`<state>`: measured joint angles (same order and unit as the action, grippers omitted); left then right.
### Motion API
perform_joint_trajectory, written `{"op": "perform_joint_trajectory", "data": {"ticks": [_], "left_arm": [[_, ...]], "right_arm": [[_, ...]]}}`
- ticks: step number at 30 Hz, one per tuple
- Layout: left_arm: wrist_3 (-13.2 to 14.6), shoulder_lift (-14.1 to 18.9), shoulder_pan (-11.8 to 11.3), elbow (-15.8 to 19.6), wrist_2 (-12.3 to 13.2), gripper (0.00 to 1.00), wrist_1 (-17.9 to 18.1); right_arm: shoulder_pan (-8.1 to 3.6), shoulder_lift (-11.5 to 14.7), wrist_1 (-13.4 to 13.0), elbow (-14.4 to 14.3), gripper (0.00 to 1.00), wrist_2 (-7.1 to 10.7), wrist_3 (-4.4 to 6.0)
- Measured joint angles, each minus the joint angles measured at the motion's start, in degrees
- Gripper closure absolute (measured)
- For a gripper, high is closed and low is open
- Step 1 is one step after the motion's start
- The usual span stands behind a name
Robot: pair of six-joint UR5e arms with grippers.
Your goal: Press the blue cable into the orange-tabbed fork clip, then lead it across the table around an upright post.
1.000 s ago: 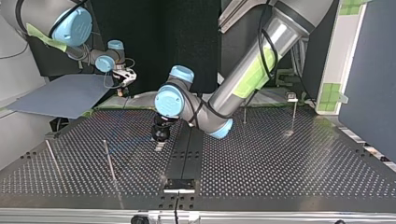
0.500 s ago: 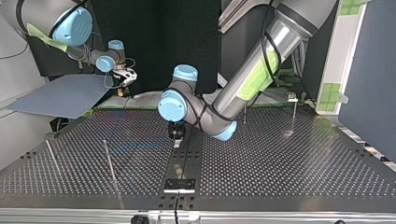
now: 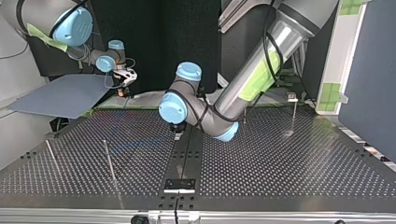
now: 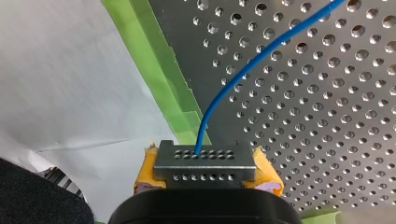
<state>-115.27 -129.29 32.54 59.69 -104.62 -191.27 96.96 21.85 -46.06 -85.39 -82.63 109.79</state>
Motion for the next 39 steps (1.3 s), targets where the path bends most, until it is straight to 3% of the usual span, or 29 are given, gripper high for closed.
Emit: {"op": "perform_joint_trajectory", "data": {"ticks": [7,23,30,39], "left_arm": [[-2.1,2.5,-1.1,0.0,4.5,0.00,-4.5],[-3.0,2.9,0.6,0.0,13.7,0.00,-13.8],[-2.6,4.0,1.2,0.0,14.8,0.00,-17.8],[1.2,8.3,1.2,0.0,14.8,0.00,-21.5]], "right_arm": [[0.01,0.0,0.0,0.0,1.00,0.01,0.00],[0.02,0.0,0.0,0.0,1.00,0.09,0.08],[0.02,0.0,-0.1,0.0,1.00,0.09,0.08],[0.12,0.0,-0.3,0.0,1.00,0.09,0.11]]}}
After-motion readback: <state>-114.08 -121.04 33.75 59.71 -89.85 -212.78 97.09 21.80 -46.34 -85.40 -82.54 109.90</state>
